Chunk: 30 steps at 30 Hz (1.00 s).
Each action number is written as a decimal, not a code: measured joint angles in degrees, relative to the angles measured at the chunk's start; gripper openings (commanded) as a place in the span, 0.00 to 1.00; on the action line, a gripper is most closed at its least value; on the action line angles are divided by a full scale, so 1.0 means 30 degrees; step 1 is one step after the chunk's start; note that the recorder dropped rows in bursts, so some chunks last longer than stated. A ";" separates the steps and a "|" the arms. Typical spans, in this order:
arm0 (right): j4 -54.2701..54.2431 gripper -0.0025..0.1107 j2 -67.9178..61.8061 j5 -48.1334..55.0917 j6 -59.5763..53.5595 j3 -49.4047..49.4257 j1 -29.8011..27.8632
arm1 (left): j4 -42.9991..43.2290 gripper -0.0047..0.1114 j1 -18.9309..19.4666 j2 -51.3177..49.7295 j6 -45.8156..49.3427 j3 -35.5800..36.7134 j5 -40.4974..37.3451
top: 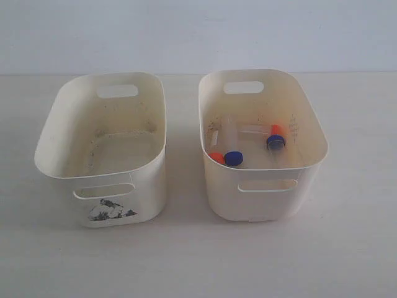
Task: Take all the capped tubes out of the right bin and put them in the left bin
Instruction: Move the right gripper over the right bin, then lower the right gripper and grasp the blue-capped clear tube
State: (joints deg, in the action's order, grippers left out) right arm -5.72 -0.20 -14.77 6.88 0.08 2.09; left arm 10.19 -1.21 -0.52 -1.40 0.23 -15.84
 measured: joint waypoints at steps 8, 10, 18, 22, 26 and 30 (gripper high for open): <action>-0.0864 0.03 -0.2344 0.5054 -0.1933 -0.6478 0.0000 | 0.0000 0.08 0.0000 0.0000 0.0000 0.0000 0.0000; -0.0899 0.03 -0.4740 0.8813 -0.2293 -0.8761 -0.0012 | 0.0000 0.08 0.0000 0.0000 0.0000 0.0000 0.0000; -0.1302 0.03 -1.4213 1.9011 -0.2161 -1.3515 -0.0012 | 0.0000 0.08 0.0000 0.0000 0.0000 0.0000 0.0000; -0.7070 0.03 -1.8520 2.0325 -0.7774 -1.5679 -0.0012 | 0.0000 0.08 0.0000 0.0000 0.0000 0.0000 0.0000; -1.2388 0.03 -2.3475 2.0660 -1.2636 -1.8985 0.0519 | 0.0000 0.08 0.0000 0.0000 0.0000 0.0000 0.0000; -1.2462 0.04 -2.8044 2.0285 -1.2944 -2.2248 0.3107 | 0.0000 0.08 0.0000 0.0000 0.0000 0.0000 0.0000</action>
State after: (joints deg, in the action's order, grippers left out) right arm -43.10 -84.33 46.09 -31.95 -66.67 11.41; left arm 10.19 -1.21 -0.52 -1.40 0.23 -15.84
